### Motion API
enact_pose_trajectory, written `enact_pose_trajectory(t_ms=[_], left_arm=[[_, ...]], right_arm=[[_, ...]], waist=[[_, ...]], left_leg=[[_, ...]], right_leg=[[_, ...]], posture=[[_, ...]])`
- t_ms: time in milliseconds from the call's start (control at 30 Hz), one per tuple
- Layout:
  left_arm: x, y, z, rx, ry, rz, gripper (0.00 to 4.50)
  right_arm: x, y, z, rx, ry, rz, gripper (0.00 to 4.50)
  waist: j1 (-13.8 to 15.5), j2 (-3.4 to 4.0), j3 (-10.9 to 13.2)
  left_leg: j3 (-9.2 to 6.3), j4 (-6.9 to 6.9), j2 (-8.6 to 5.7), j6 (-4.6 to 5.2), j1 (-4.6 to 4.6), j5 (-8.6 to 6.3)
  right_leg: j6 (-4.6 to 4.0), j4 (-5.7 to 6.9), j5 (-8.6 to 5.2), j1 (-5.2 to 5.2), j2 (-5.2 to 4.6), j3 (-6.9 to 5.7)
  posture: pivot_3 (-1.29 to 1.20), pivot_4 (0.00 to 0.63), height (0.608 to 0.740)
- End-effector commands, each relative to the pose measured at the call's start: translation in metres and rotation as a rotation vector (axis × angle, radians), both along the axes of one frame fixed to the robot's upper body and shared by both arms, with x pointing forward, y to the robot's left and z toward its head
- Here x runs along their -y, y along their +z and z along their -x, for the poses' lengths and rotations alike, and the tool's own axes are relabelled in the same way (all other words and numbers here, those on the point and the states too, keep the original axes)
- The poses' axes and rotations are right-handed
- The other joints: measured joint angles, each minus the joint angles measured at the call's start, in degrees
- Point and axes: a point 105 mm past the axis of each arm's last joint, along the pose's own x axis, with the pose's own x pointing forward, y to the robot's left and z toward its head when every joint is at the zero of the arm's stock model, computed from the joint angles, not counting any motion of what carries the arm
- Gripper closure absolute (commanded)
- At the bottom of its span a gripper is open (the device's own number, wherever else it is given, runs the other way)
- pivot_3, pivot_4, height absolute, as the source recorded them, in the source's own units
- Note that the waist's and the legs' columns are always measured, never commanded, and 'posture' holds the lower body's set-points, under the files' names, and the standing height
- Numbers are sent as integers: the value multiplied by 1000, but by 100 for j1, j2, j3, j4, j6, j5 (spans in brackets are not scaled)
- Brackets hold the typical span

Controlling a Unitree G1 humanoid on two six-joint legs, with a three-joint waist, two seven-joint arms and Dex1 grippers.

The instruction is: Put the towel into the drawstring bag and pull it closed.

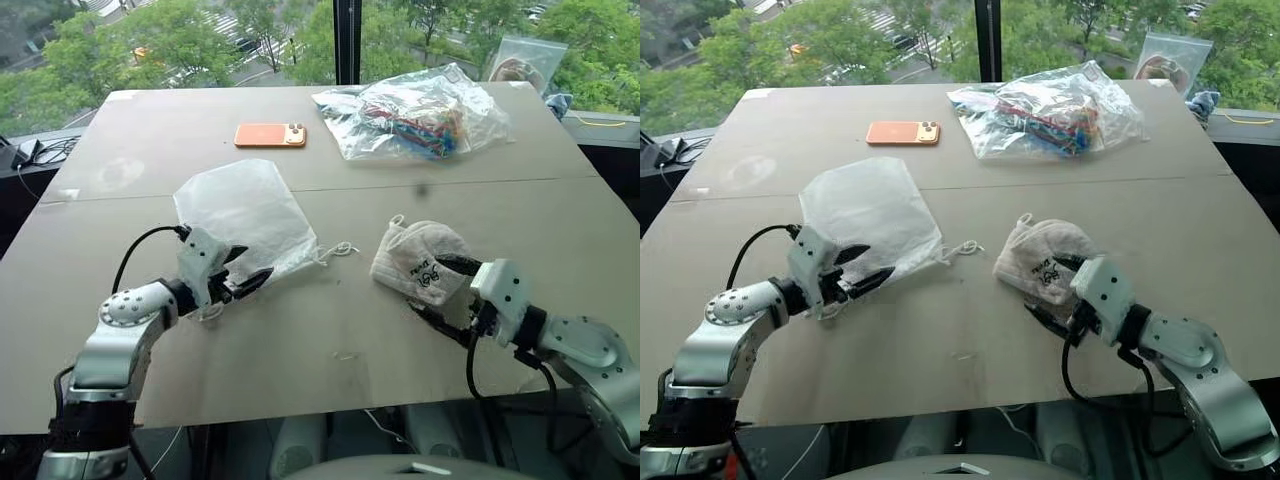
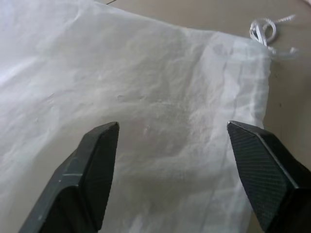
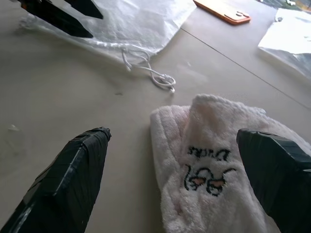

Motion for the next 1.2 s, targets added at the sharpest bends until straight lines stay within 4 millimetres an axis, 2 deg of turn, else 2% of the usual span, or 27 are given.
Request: enact_pose_trajectory(t_ms=[33,167,233,433,600,733,900,1200], left_arm=[[1,5,8,163,-23,-116,830],[-1,-7,17,242,-40,-238,830],[-6,-11,15,273,5,-298,830],[8,-3,15,406,-4,-345,830],[5,-2,16,442,29,-383,830],[17,2,19,472,2,-397,830],[19,6,22,476,16,-401,830],[17,19,-2,453,117,-412,830]], right_arm=[[-4,16,13,64,69,-54,0],[-1,15,13,65,67,-49,0],[-1,13,14,64,69,-48,0],[-2,12,15,63,72,-45,0],[0,12,13,62,68,-38,0],[-1,11,13,56,75,-31,0],[-1,11,10,58,75,-28,0],[-2,9,11,51,79,-23,0]], waist=[[-10,0,0],[-21,0,0],[-22,0,0],[-25,0,0],[-30,0,0],[-31,0,0],[-32,0,1],[-32,-1,1]], left_leg=[[2,0,0,0,1,0],[8,0,7,0,9,0],[8,0,11,1,12,0],[16,0,12,0,14,0],[20,-1,13,0,17,0],[21,-1,14,0,17,0],[25,-1,15,0,18,-1],[24,-1,15,1,18,-1]], right_leg=[[1,1,0,0,0,2],[4,4,-3,1,4,2],[4,6,-3,1,8,1],[6,9,-2,2,8,4],[6,10,-2,2,8,7],[7,10,-2,2,9,7],[7,10,-3,2,8,9],[8,10,-2,2,11,8]], posture=[[0,150,740],[0,150,740],[0,150,740],[0,150,740],[0,150,740],[0,150,740],[0,150,740],[0,150,740]])
